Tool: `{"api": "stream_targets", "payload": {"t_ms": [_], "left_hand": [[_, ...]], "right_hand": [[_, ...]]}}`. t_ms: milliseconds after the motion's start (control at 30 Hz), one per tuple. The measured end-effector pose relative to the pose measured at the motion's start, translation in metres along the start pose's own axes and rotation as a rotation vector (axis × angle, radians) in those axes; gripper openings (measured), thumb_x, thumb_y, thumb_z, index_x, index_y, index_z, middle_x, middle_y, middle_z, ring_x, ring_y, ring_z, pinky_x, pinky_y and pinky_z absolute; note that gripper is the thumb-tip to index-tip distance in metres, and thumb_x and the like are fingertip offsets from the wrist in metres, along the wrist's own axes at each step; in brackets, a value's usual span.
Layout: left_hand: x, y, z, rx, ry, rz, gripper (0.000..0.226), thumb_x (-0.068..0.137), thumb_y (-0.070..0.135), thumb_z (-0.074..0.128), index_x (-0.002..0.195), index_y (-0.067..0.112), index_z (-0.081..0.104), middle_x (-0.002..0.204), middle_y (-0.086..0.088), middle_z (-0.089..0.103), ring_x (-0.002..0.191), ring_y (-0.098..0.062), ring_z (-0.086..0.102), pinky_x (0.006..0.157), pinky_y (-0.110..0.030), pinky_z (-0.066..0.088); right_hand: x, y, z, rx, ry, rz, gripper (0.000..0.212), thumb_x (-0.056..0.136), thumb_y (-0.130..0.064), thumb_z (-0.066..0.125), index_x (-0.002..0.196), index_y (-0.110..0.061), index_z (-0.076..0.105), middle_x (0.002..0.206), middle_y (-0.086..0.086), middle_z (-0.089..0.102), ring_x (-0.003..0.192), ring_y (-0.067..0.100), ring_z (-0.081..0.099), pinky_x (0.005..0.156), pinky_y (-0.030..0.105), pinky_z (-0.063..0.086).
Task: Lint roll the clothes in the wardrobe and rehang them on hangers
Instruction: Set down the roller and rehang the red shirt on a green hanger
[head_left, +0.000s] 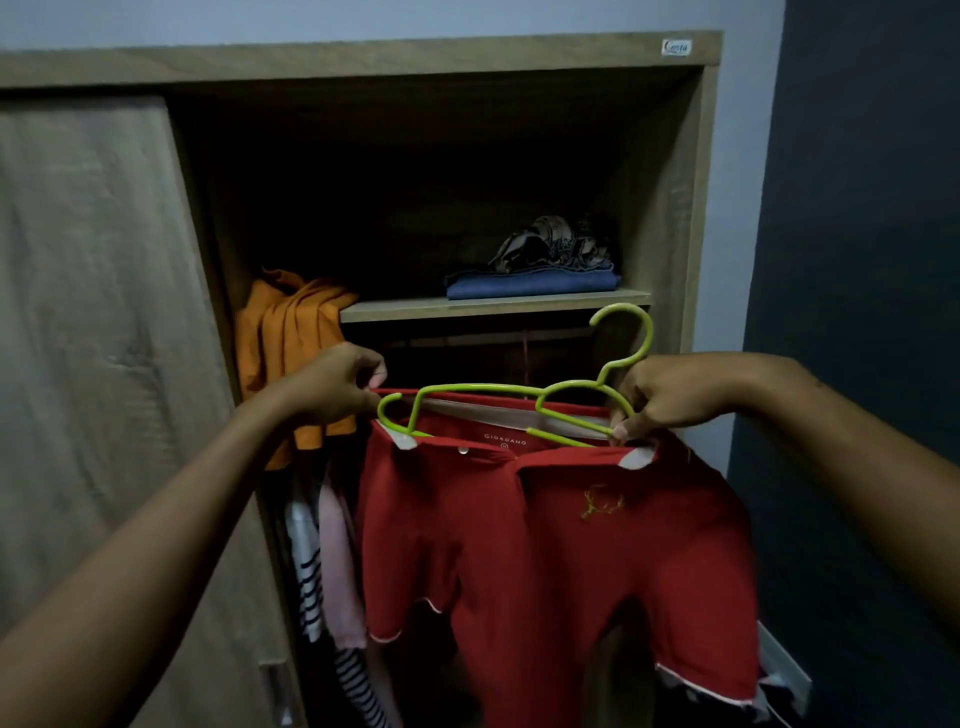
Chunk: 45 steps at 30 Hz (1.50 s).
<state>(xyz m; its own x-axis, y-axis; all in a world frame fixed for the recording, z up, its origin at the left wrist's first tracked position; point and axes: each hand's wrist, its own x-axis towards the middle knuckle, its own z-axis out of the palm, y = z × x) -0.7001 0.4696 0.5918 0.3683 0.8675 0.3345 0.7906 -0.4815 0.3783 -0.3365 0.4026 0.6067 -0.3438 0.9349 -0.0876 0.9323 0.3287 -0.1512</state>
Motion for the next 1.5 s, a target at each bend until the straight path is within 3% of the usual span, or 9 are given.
{"api": "stream_targets", "payload": {"t_ms": [167, 333, 500, 767, 867, 1000, 1133, 1267, 1500], "left_hand": [[0.006, -0.001, 0.006, 0.068, 0.006, -0.014, 0.024, 0.082, 0.004, 0.070, 0.073, 0.016, 0.051, 0.086, -0.016, 0.064, 0.080, -0.030, 0.064, 0.069, -0.044, 0.056], [0.014, 0.000, 0.023, 0.207, 0.093, -0.017, 0.019, 0.078, 0.006, 0.074, 0.074, 0.007, 0.055, 0.076, -0.008, 0.063, 0.072, -0.022, 0.061, 0.061, -0.037, 0.052], [0.018, 0.011, 0.039, 0.427, 0.211, -0.008, 0.016, 0.078, 0.016, 0.075, 0.081, 0.010, 0.061, 0.084, -0.008, 0.063, 0.085, -0.026, 0.058, 0.068, -0.036, 0.051], [0.026, 0.035, 0.047, 0.639, 0.484, -0.002, 0.012, 0.080, 0.015, 0.069, 0.088, 0.011, 0.061, 0.092, -0.013, 0.063, 0.086, -0.037, 0.064, 0.063, -0.039, 0.046], [0.030, 0.050, 0.047, 0.463, 0.304, -0.020, 0.012, 0.077, 0.008, 0.065, 0.079, 0.017, 0.056, 0.092, -0.012, 0.064, 0.092, -0.034, 0.062, 0.070, -0.034, 0.045], [0.020, 0.065, 0.053, 0.162, -0.014, 0.047, 0.019, 0.077, 0.008, 0.063, 0.068, 0.016, 0.049, 0.068, -0.004, 0.057, 0.062, -0.018, 0.055, 0.051, -0.025, 0.041], [0.005, 0.077, 0.051, 0.016, -0.080, 0.079, 0.028, 0.079, 0.009, 0.063, 0.066, 0.018, 0.040, 0.056, 0.002, 0.050, 0.047, -0.011, 0.051, 0.043, -0.018, 0.039], [-0.010, 0.083, 0.046, -0.049, -0.237, 0.083, 0.027, 0.084, 0.015, 0.066, 0.066, 0.018, 0.045, 0.057, 0.001, 0.055, 0.052, -0.016, 0.059, 0.053, -0.030, 0.048], [-0.007, 0.063, 0.047, 0.219, -0.010, 0.169, 0.054, 0.071, 0.072, 0.065, 0.099, 0.026, 0.056, 0.097, 0.007, 0.057, 0.086, -0.008, 0.052, 0.074, -0.027, 0.048]], "right_hand": [[-0.007, -0.005, 0.001, -0.009, -0.017, 0.012, 0.017, 0.091, -0.032, 0.064, 0.093, -0.020, 0.076, 0.084, -0.009, 0.072, 0.081, 0.010, 0.066, 0.076, 0.029, 0.052], [-0.016, -0.016, 0.001, -0.083, -0.055, 0.049, 0.025, 0.089, -0.034, 0.066, 0.069, -0.019, 0.068, 0.062, -0.006, 0.059, 0.056, 0.009, 0.051, 0.054, 0.023, 0.040], [-0.021, -0.023, -0.002, -0.079, -0.084, 0.115, 0.023, 0.084, -0.033, 0.069, 0.076, -0.011, 0.069, 0.065, 0.003, 0.058, 0.052, 0.014, 0.047, 0.047, 0.024, 0.038], [-0.007, -0.035, 0.027, -0.304, 0.160, -0.045, 0.031, 0.085, -0.026, 0.058, 0.057, -0.017, 0.046, 0.063, 0.002, 0.047, 0.055, 0.019, 0.048, 0.048, 0.029, 0.038], [0.007, -0.031, 0.035, -0.188, 0.220, -0.056, 0.033, 0.090, -0.034, 0.058, 0.061, -0.019, 0.053, 0.067, -0.001, 0.051, 0.061, 0.020, 0.056, 0.048, 0.026, 0.037], [0.023, -0.017, 0.042, -0.061, 0.231, -0.087, 0.016, 0.088, -0.035, 0.067, 0.087, -0.020, 0.074, 0.073, -0.009, 0.062, 0.065, 0.007, 0.060, 0.053, 0.020, 0.039], [0.031, -0.006, 0.046, 0.030, 0.214, -0.104, 0.017, 0.088, -0.035, 0.068, 0.095, -0.022, 0.076, 0.070, -0.017, 0.058, 0.066, 0.002, 0.057, 0.058, 0.019, 0.040], [0.033, -0.004, 0.044, 0.027, 0.220, -0.149, 0.016, 0.090, -0.034, 0.067, 0.099, -0.024, 0.076, 0.068, -0.021, 0.059, 0.064, -0.002, 0.056, 0.056, 0.015, 0.036], [0.038, -0.005, 0.043, -0.043, 0.391, -0.221, 0.019, 0.091, -0.039, 0.064, 0.094, -0.024, 0.076, 0.060, -0.023, 0.051, 0.059, -0.005, 0.051, 0.054, 0.012, 0.029]]}}
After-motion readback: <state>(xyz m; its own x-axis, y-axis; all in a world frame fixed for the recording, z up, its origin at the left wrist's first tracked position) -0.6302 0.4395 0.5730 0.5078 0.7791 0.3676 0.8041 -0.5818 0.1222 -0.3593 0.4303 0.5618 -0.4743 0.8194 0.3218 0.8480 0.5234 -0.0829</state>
